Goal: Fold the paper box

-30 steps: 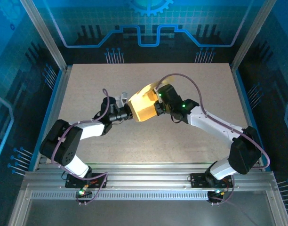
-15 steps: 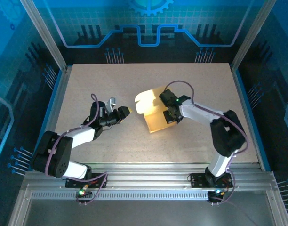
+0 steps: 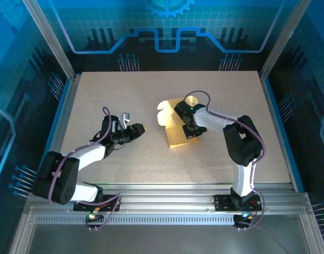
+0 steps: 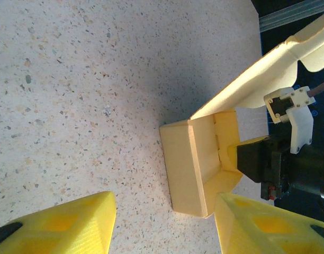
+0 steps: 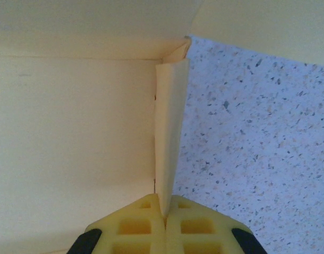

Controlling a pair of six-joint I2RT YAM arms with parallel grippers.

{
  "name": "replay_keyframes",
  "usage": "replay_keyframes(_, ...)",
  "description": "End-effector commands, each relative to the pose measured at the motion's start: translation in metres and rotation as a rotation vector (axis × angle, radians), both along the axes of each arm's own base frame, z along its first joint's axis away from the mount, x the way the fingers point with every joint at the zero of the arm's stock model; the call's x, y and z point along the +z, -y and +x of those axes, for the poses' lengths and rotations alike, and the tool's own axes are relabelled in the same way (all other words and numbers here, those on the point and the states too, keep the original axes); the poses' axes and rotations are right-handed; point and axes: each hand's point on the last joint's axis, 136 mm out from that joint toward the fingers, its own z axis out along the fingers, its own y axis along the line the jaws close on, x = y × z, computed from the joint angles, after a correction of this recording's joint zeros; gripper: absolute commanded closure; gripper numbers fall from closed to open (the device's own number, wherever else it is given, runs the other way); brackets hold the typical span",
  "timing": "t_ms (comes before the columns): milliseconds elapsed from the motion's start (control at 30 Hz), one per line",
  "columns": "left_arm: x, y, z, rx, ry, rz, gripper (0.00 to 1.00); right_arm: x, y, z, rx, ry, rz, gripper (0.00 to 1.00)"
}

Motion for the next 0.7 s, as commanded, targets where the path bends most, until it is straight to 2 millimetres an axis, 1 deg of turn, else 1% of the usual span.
replay_keyframes(0,0.007,-0.004,0.004,0.003,0.033,0.022,0.47,-0.042,0.022,-0.029,-0.036,-0.158,-0.092,1.0)
replay_keyframes(167,0.01,-0.004,0.006,0.001,0.037,0.017,0.47,-0.042,0.025,-0.031,-0.014,-0.183,-0.178,1.0)
replay_keyframes(233,0.01,-0.005,0.006,0.004,0.038,0.019,0.47,-0.039,0.02,-0.031,-0.01,-0.176,-0.169,1.0)
replay_keyframes(300,0.009,-0.006,0.006,0.005,0.035,0.026,0.47,-0.03,0.008,-0.029,-0.01,-0.157,-0.116,0.98)
replay_keyframes(333,0.008,-0.007,0.006,0.009,0.03,0.03,0.47,-0.025,0.002,-0.028,-0.015,-0.152,-0.082,0.96)
replay_keyframes(400,0.006,-0.011,0.006,0.022,0.022,0.041,0.47,-0.017,-0.011,-0.027,-0.054,-0.13,0.007,0.82)
replay_keyframes(467,0.007,-0.014,0.006,0.029,0.019,0.043,0.47,-0.011,-0.016,-0.026,-0.089,-0.108,0.066,0.75)
replay_keyframes(667,0.009,-0.016,0.006,0.029,0.023,0.063,0.47,0.01,-0.013,-0.021,-0.123,-0.035,0.092,0.7)
